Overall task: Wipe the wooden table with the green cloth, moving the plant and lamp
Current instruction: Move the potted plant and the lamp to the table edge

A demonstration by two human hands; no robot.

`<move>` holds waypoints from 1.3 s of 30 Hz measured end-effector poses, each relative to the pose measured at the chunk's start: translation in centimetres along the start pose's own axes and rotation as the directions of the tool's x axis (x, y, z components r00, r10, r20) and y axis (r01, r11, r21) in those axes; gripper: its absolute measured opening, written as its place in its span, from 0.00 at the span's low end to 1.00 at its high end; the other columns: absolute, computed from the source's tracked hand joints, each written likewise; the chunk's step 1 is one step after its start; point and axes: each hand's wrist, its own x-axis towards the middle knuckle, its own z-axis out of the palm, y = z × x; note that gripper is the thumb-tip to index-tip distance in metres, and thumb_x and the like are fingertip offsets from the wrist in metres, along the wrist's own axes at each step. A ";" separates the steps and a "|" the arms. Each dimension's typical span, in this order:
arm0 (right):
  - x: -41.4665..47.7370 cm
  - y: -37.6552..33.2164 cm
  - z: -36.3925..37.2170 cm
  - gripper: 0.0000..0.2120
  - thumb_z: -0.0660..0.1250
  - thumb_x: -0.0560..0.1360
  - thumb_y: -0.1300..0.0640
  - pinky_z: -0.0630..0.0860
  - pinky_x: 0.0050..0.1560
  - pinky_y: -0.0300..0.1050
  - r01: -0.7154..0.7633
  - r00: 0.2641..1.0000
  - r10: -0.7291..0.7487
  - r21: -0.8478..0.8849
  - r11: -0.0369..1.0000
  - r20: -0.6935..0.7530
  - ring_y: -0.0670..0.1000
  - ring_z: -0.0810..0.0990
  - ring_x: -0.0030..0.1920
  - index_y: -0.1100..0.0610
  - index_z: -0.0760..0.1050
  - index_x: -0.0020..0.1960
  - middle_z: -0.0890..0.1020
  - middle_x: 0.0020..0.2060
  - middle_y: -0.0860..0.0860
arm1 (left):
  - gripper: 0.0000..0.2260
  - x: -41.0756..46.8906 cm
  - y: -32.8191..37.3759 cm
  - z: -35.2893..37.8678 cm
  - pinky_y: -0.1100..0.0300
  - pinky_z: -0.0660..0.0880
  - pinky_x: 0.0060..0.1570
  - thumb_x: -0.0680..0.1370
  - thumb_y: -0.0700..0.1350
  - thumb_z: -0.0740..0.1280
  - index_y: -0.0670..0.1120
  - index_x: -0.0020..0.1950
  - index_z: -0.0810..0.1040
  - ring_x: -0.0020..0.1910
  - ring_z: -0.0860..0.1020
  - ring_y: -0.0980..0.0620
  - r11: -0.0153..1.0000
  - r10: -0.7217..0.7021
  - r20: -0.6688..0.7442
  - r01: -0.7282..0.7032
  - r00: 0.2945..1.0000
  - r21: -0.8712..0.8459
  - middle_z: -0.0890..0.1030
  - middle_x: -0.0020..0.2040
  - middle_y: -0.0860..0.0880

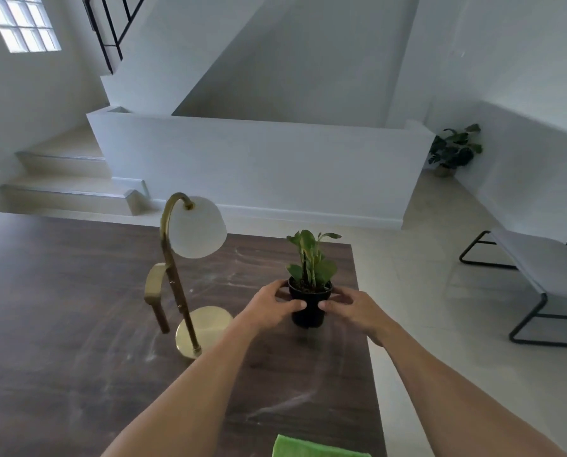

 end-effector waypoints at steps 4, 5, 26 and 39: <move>2.6 0.9 -2.2 0.30 0.75 0.71 0.46 0.81 0.53 0.45 -0.051 0.999 0.052 0.056 0.997 -0.012 0.51 0.80 0.57 0.50 0.71 0.71 0.80 0.59 0.51 | 0.28 3.4 1.0 1.9 0.47 0.75 0.60 0.74 0.48 0.73 0.49 0.72 0.68 0.56 0.76 0.52 0.997 -0.046 0.003 0.046 0.999 -0.069 0.77 0.59 0.52; 3.2 1.2 -2.7 0.30 0.75 0.72 0.47 0.81 0.55 0.49 -0.062 0.998 0.063 0.063 0.996 -0.016 0.52 0.80 0.58 0.50 0.71 0.71 0.80 0.59 0.51 | 0.29 4.1 1.1 2.3 0.45 0.75 0.61 0.74 0.49 0.74 0.50 0.72 0.68 0.57 0.76 0.51 0.995 -0.056 -0.004 0.056 0.998 -0.081 0.77 0.61 0.51; 16.6 4.2 -9.7 0.24 0.71 0.75 0.51 0.80 0.58 0.48 -0.010 0.987 0.033 0.147 0.989 -0.156 0.51 0.80 0.58 0.48 0.72 0.70 0.79 0.62 0.52 | 0.29 20.9 4.1 5.6 0.55 0.74 0.57 0.73 0.52 0.73 0.50 0.72 0.68 0.56 0.77 0.52 1.000 0.011 -0.078 -0.009 0.997 0.024 0.79 0.60 0.51; 16.7 5.5 -7.7 0.35 0.74 0.74 0.54 0.71 0.69 0.54 -0.008 0.976 0.036 0.131 0.991 -0.213 0.49 0.75 0.67 0.46 0.62 0.76 0.75 0.68 0.50 | 0.31 20.6 2.4 7.3 0.49 0.72 0.65 0.75 0.52 0.71 0.55 0.75 0.63 0.63 0.75 0.52 0.999 0.054 -0.130 -0.053 0.990 0.009 0.75 0.66 0.55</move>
